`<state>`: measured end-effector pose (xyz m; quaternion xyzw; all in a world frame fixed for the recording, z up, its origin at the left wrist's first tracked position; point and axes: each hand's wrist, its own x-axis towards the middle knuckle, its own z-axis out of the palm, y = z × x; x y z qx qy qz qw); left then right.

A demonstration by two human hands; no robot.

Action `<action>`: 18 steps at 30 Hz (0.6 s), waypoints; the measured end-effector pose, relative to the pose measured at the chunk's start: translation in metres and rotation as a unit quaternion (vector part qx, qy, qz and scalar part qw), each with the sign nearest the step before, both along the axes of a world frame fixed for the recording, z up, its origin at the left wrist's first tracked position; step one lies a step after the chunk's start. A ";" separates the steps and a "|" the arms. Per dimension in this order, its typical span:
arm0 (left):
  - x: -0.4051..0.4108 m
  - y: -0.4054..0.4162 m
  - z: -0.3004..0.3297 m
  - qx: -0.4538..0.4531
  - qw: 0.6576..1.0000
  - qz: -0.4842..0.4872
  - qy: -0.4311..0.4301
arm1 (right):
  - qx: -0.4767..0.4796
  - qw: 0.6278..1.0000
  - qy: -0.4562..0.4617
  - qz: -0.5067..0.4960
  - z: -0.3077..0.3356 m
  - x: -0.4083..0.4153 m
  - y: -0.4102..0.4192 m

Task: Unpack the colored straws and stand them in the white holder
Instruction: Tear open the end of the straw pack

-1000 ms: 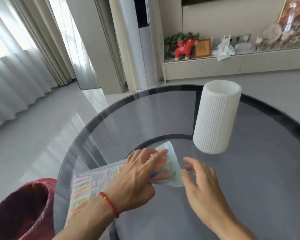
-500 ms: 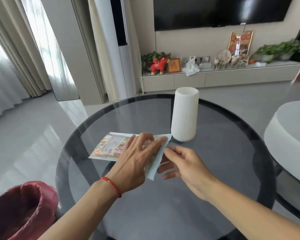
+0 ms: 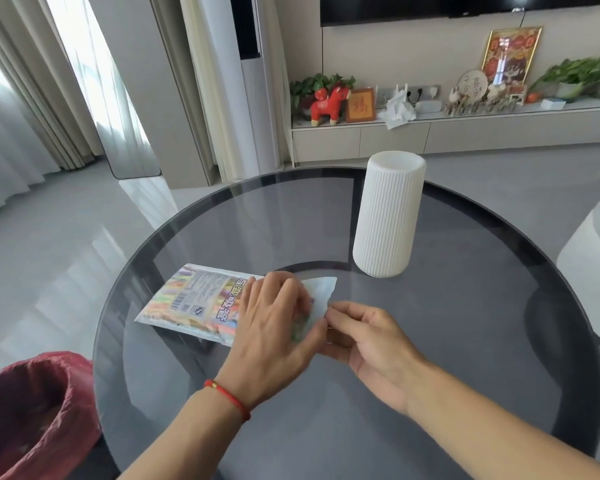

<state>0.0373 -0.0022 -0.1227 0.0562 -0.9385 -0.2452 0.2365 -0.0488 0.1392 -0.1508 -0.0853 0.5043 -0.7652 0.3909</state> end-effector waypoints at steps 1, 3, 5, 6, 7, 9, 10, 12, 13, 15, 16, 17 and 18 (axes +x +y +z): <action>0.001 -0.002 0.000 -0.006 1.000 -0.001 0.002 | 0.003 1.000 0.010 -0.001 0.000 0.000 0.000; 0.004 -0.004 0.001 -0.013 1.000 -0.005 0.000 | 0.033 0.997 0.072 -0.012 0.000 0.002 -0.001; 0.006 -0.001 0.005 -0.033 0.999 0.006 -0.008 | 0.081 0.984 0.159 -0.019 0.001 0.008 -0.003; 0.006 0.001 0.006 -0.054 0.998 0.017 -0.015 | 0.103 0.977 0.187 -0.024 -0.001 0.010 -0.004; 0.007 0.004 0.008 -0.088 0.995 0.027 -0.030 | 0.118 0.972 0.202 -0.027 -0.002 0.012 -0.005; 0.009 0.009 0.008 -0.164 0.983 0.030 -0.077 | 0.139 0.966 0.218 -0.021 -0.004 0.011 -0.005; 0.011 0.011 0.008 -0.187 0.977 0.026 -0.098 | 0.150 0.961 0.232 -0.013 -0.004 0.010 -0.004; 0.014 0.010 0.009 -0.171 0.979 0.016 -0.114 | 0.172 0.951 0.256 -0.001 0.000 0.008 -0.004; 0.013 0.009 0.010 -0.141 0.983 0.011 -0.118 | 0.178 0.949 0.261 0.004 0.003 0.007 -0.005; 0.013 0.009 0.011 -0.108 0.986 0.008 -0.129 | 0.196 0.941 0.274 0.017 0.005 0.007 -0.006; 0.012 0.009 0.010 -0.114 0.984 0.007 -0.135 | 0.210 0.935 0.285 0.024 0.005 0.006 -0.007; 0.011 0.008 0.010 -0.122 0.983 0.009 -0.140 | 0.229 0.926 0.299 0.031 0.004 0.005 -0.007; 0.010 0.008 0.012 -0.115 0.983 0.015 -0.144 | 0.252 0.915 0.313 0.034 0.003 0.004 -0.007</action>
